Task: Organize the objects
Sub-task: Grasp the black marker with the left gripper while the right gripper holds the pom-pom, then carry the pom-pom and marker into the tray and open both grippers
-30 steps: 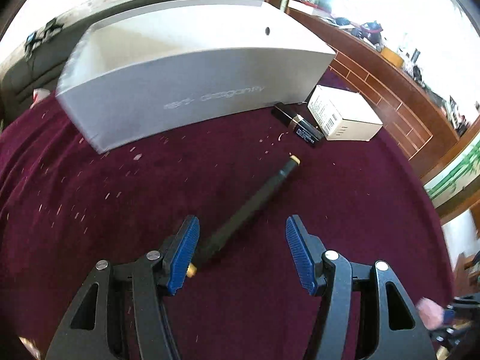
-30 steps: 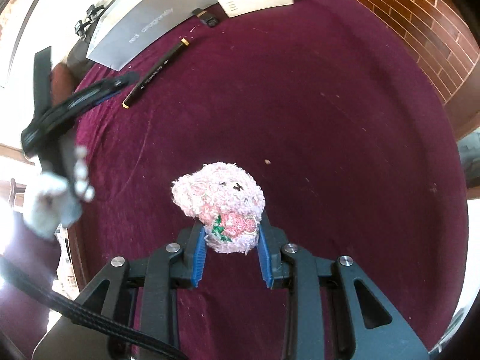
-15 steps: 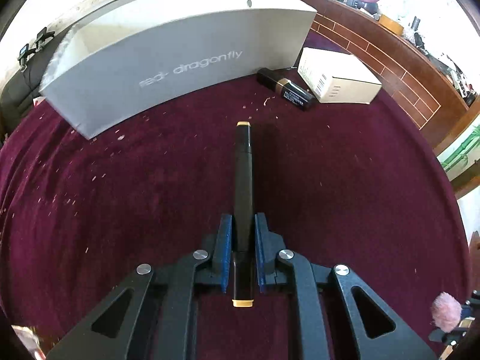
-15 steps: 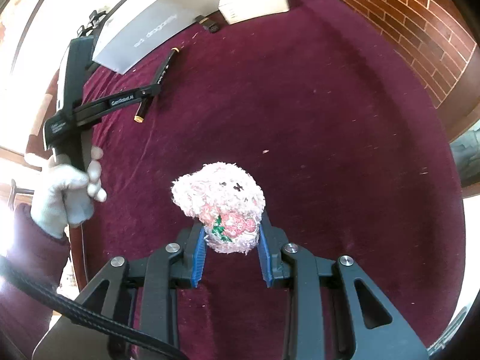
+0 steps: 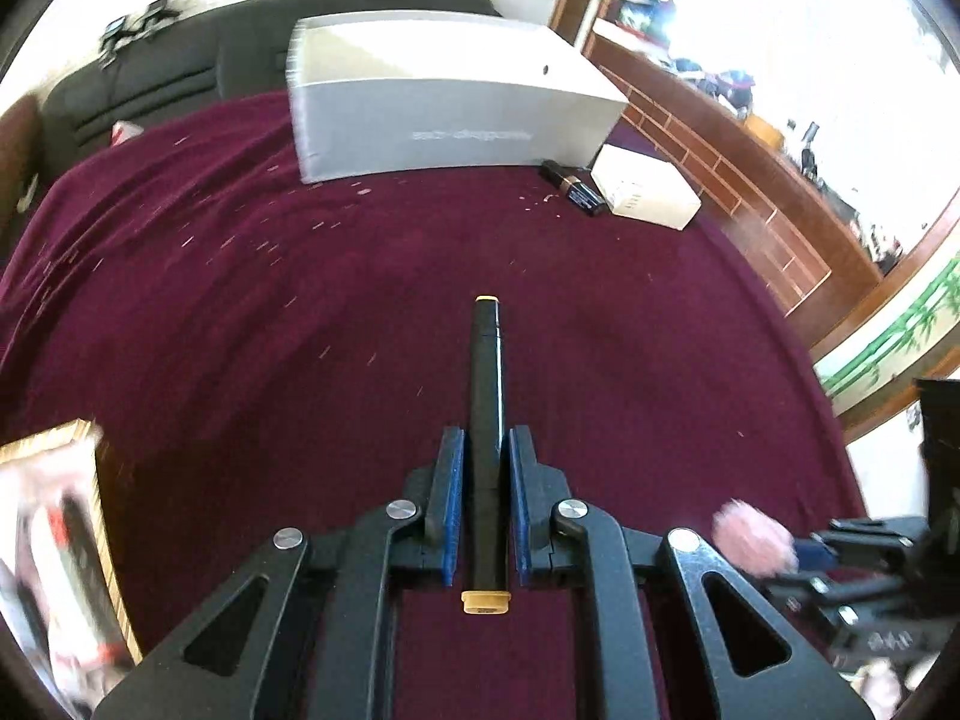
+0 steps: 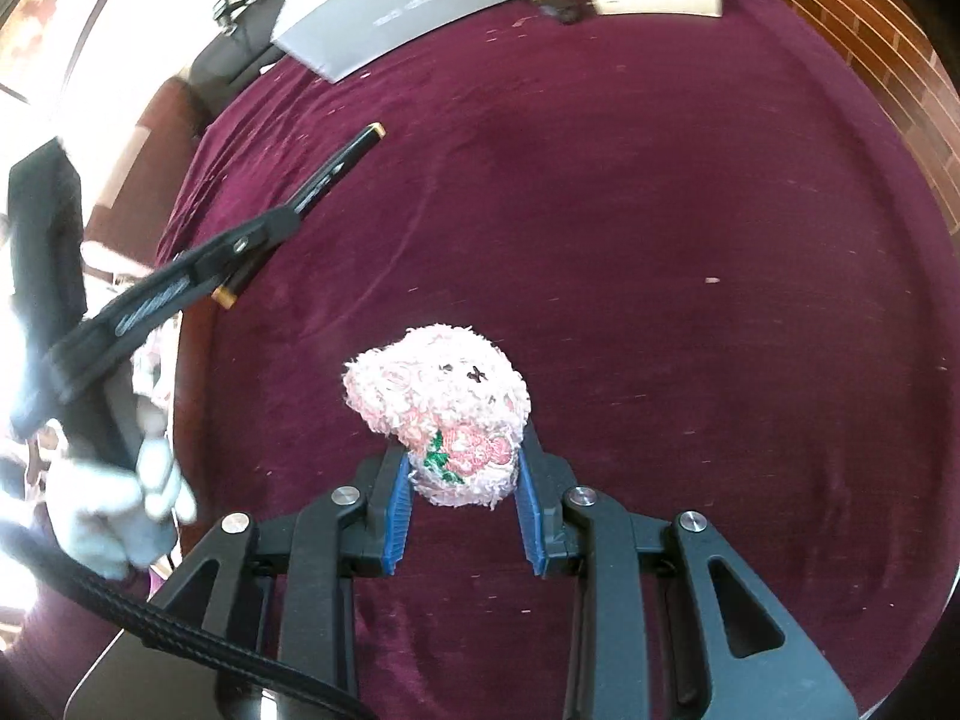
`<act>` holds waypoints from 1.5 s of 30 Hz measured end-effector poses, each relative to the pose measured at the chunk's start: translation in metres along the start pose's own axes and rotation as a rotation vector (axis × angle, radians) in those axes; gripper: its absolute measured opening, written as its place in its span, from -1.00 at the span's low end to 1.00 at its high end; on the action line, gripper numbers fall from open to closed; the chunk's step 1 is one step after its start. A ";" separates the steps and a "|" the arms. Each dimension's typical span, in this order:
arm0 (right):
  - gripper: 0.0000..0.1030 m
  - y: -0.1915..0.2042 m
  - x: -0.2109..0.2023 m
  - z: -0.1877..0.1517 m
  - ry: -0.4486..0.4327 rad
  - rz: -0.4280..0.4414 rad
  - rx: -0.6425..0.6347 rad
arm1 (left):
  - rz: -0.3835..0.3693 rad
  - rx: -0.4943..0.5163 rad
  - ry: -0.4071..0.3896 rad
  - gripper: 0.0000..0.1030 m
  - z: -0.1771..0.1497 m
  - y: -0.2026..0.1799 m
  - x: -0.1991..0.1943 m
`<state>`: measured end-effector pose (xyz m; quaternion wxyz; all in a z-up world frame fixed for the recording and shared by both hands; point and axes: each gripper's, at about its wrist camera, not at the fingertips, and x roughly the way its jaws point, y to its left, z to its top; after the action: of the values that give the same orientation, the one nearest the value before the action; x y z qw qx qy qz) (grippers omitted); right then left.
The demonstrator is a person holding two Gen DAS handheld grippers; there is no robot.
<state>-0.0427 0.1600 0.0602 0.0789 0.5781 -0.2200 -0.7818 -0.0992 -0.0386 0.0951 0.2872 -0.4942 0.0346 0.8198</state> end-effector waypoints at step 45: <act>-0.46 0.200 0.057 -0.032 0.164 0.161 -0.343 | 0.127 -0.541 -0.210 -0.77 -0.177 0.185 -0.187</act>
<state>-0.0571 -0.0477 0.0904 0.2560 0.5985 -0.1217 -0.7493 0.0121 -0.3351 0.1185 0.0952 -0.4622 -0.1840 0.8622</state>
